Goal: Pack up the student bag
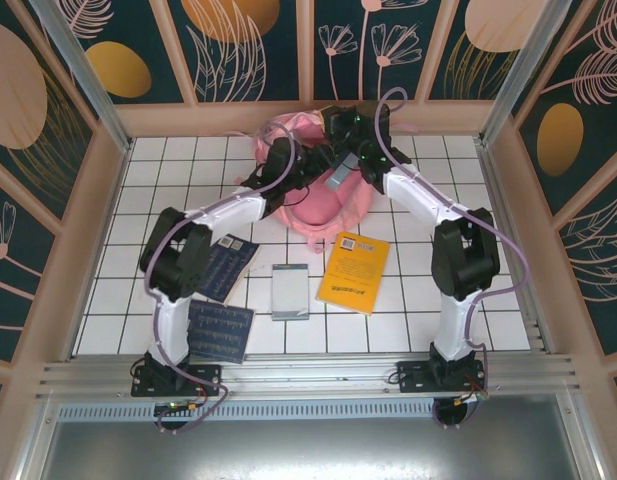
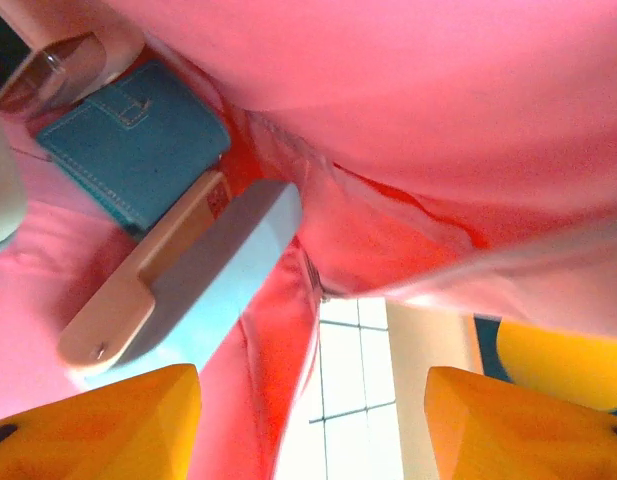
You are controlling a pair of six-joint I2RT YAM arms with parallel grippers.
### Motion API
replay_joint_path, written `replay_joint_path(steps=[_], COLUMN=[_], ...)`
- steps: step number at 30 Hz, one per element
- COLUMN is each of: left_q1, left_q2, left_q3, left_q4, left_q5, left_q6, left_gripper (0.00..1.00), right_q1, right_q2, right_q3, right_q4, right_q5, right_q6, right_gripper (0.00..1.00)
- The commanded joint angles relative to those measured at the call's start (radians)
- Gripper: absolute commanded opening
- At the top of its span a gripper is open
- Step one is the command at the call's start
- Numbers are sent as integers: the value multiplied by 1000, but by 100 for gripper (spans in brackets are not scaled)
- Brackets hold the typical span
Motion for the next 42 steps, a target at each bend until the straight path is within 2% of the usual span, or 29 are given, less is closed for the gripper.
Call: replay_joint_path(steps=[1, 5, 7, 11, 14, 19, 25, 29, 35, 37, 39, 42], left_q1=[3, 3, 3, 3, 3, 3, 3, 3, 3, 1, 1, 1], left_q2=[-137, -212, -252, -272, -215, -82, -87, -149, -228, -235, -250, -244], left_q3=[-49, -2, 20, 82, 151, 311, 331, 250, 92, 58, 21, 29], left_q4=[-167, -386, -457, -534, -555, -617, -583, -563, -423, -366, -290, -256], left_q5=[-20, -59, -136, -371, -423, -373, -292, -234, -210, -220, -249, -223], left_q6=[202, 425, 556, 770, 878, 945, 991, 1042, 1171, 1246, 1285, 1333], left_gripper=[61, 61, 61, 64, 65, 66, 68, 68, 68, 75, 78, 80], right_q1=[-40, -60, -68, -90, -106, -121, -124, -130, -134, -134, -136, -135], right_q2=[-47, -52, -57, -71, -76, -71, -64, -61, -64, -71, -74, -76], right_q3=[-23, -31, -31, -40, -44, -12, 7, 11, 4, -8, -28, -44], right_q4=[22, -6, -29, -64, -77, -122, -153, -157, -114, -104, -74, -51], right_q5=[-4, -47, -65, -100, -132, -190, -232, -247, -296, -302, -318, -333], right_q6=[-54, -100, -136, -180, -193, -232, -256, -264, -292, -298, -296, -290], right_gripper=[0, 0, 0, 0, 0, 0, 0, 0, 0, 0, 0, 0])
